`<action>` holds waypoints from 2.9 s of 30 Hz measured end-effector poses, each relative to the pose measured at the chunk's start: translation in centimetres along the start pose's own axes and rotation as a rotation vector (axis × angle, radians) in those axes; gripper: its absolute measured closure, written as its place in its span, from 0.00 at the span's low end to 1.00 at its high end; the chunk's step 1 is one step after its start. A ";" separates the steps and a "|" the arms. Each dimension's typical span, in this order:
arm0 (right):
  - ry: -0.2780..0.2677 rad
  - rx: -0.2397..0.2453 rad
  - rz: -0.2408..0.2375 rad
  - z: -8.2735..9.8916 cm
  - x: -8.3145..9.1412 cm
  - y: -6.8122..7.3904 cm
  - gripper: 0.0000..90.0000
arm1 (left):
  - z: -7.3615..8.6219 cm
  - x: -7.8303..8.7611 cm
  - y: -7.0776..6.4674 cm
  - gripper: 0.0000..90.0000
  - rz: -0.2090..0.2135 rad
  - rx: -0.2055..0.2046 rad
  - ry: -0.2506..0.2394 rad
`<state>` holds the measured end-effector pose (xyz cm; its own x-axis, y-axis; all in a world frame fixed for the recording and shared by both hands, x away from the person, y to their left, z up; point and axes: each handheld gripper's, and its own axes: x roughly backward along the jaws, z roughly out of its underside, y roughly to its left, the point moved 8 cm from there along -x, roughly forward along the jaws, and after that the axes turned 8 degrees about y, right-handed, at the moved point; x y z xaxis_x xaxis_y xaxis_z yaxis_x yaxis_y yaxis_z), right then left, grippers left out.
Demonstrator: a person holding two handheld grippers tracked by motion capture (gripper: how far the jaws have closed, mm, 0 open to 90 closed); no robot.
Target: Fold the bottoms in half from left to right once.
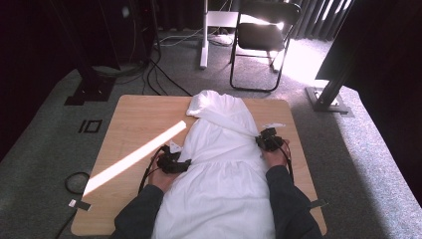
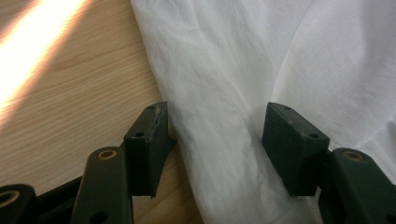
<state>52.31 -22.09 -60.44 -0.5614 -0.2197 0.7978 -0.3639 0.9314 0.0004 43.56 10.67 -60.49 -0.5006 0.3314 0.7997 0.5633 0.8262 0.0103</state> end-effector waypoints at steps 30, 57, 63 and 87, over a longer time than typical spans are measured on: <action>0.009 0.102 -0.096 5.4 3.5 4.6 0.98 | 1.6 1.1 1.3 0.97 0.025 0.025 -0.029; -0.109 0.375 -0.250 0.4 6.8 17.2 0.52 | 2.4 2.0 -0.9 0.56 0.006 -0.022 -0.048; -0.008 0.431 -0.153 -0.3 1.6 19.4 0.38 | 2.8 1.6 -0.9 0.56 0.026 -0.010 -0.053; -0.007 0.058 -0.078 -0.4 -0.5 5.5 0.89 | 1.0 2.6 -1.1 0.54 -0.003 -0.067 -0.048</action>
<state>50.91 -16.70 -60.62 -0.5345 -0.2933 0.7926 -0.4491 0.8930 0.0276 40.98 11.10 -59.03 -0.5326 0.3517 0.7698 0.6039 0.7952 0.0545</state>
